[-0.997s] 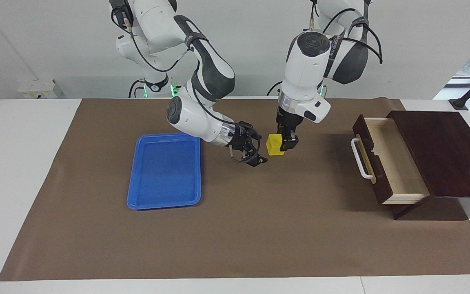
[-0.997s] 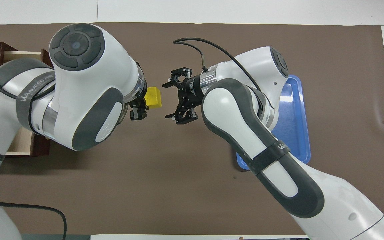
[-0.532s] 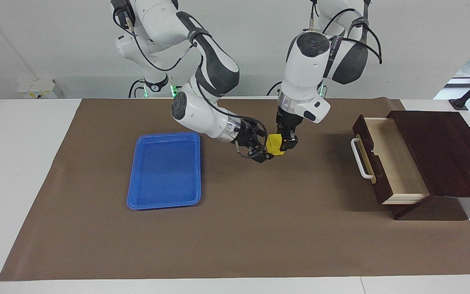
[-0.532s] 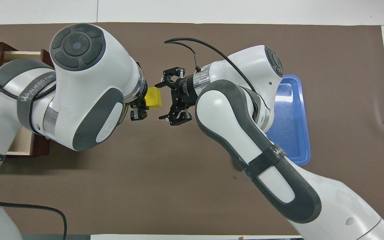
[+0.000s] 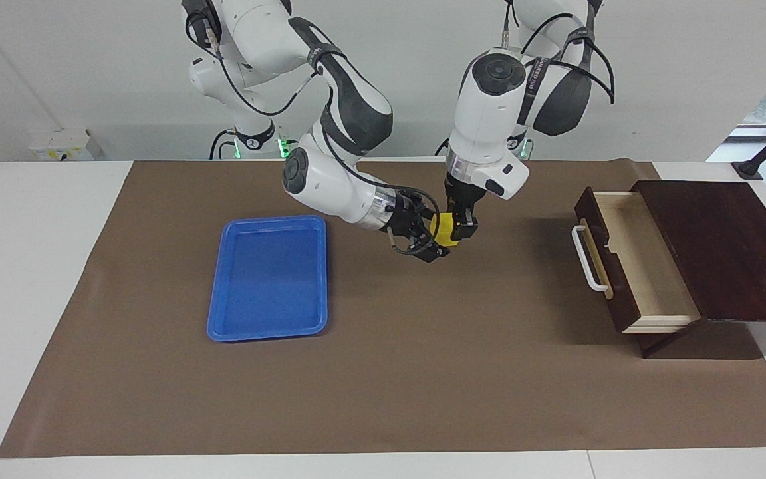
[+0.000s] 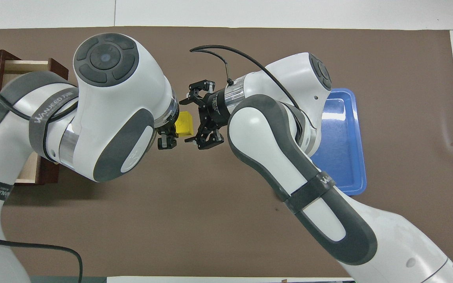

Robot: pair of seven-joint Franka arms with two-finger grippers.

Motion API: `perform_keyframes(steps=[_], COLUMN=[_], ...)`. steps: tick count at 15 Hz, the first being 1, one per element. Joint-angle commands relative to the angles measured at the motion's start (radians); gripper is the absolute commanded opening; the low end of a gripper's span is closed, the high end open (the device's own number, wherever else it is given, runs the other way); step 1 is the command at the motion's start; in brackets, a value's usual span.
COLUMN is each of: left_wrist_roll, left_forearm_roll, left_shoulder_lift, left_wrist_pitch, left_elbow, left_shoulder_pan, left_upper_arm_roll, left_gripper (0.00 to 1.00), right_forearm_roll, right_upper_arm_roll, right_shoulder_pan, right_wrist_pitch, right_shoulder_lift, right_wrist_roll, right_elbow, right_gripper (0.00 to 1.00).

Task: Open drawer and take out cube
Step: 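Close the right gripper on the yellow cube beside the left gripper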

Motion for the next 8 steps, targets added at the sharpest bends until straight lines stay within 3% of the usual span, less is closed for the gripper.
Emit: perform_keyframes(steps=[1, 4, 6, 7, 8], left_wrist_roll=[-0.008, -0.008, -0.008, -0.008, -0.008], left_forearm_roll=[-0.012, -0.012, -0.012, -0.012, -0.012], left_shoulder_lift=[-0.008, -0.008, -0.008, -0.008, -0.008], left_wrist_pitch=[-0.030, -0.042, -0.042, -0.042, -0.041], left_elbow=[-0.005, -0.002, -0.002, -0.002, -0.002], left_shoulder_pan=[-0.017, -0.017, -0.019, -0.019, -0.019], left_upper_arm_roll=[0.015, 0.015, 0.015, 0.015, 0.015], left_gripper=[0.00, 0.00, 0.00, 0.00, 0.00], right_forearm_roll=[-0.014, -0.014, -0.011, -0.011, -0.008], right_upper_arm_roll=[0.000, 0.000, 0.000, 0.000, 0.000], right_shoulder_pan=[0.002, -0.001, -0.001, -0.001, -0.001], right_wrist_pitch=[-0.014, -0.005, -0.004, -0.004, -0.006], right_shoulder_lift=[0.014, 0.014, 0.014, 0.014, 0.014], right_wrist_roll=[0.021, 0.016, 0.019, 0.024, 0.029], right_elbow=[0.026, 0.015, 0.013, 0.012, 0.012], right_gripper=[1.00, 1.00, 0.94, 0.84, 0.64])
